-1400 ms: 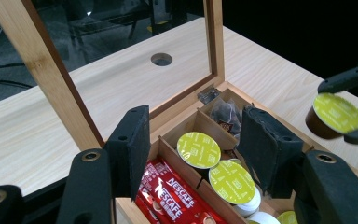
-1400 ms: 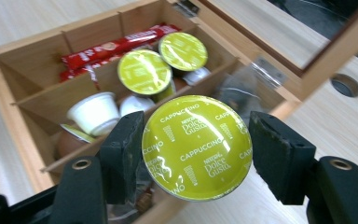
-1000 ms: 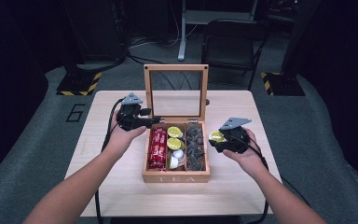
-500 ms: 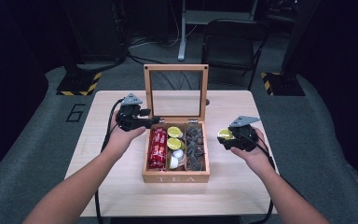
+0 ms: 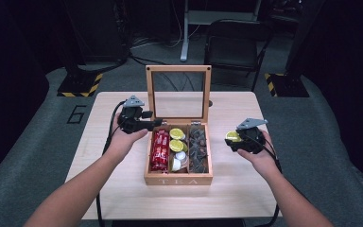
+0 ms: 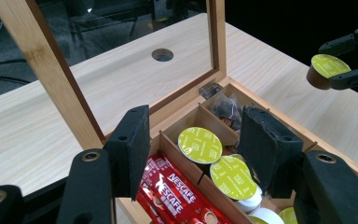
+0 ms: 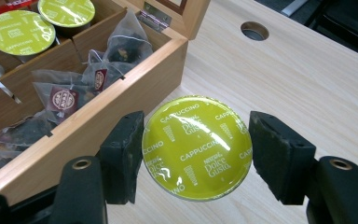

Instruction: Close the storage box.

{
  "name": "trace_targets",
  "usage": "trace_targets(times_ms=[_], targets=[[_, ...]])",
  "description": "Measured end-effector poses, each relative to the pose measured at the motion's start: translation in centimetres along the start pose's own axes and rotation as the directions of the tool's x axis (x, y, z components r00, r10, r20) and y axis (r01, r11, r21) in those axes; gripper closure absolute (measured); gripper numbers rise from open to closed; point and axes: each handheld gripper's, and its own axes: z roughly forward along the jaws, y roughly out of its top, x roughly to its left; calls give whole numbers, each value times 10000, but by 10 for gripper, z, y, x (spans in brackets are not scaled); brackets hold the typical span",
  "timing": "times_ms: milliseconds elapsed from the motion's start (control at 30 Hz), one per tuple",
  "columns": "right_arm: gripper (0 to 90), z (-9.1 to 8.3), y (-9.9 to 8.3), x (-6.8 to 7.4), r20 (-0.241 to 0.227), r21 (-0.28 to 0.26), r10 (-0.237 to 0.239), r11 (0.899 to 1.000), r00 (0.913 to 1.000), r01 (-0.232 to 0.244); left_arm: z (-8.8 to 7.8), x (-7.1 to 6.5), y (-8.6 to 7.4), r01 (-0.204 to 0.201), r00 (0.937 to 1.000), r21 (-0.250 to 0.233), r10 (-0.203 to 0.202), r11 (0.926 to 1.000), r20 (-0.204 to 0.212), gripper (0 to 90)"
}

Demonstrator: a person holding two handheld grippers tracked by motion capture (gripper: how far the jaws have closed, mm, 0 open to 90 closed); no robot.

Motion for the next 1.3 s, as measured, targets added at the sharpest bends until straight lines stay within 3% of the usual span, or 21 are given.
trace_targets(times_ms=[100,200,233,267,433,467,500,667,1067,1300], targets=[[367,2,-4,-2,107,58,-42,10000,9999,41,0,1,0,-17,10000,80,17,10000,9,433],[367,5,-8,-1,290,55,252,9997,9993,-254,1,1,-1,-1,10000,96,1,10000,41,433],[367,5,-10,-3,239,137,36,9999,9997,-39,1,1,-1,9,10000,29,-10,10000,12,433],[367,6,-11,-2,293,85,287,9995,9992,-289,2,0,-1,2,10000,33,-2,10000,13,433],[367,11,-18,-4,458,173,538,9984,9975,-546,2,0,-1,5,10000,30,-5,10000,21,433],[367,11,-20,-6,445,223,360,9991,9984,-370,2,0,-2,12,10000,50,-12,10000,10,433],[367,12,-21,-5,502,146,577,9982,9971,-584,2,0,-2,6,10000,43,-6,10000,21,433],[367,14,-27,-8,575,179,687,9974,9960,-699,1,1,-3,51,10000,51,-51,10000,6,433],[367,19,-52,-18,1288,415,1262,9903,9836,-1325,4,2,-7,77,10000,119,-77,9999,11,433],[367,24,-64,-21,1476,562,1461,9862,9782,-1557,4,4,-10,148,9999,182,-147,9997,-27,433]])
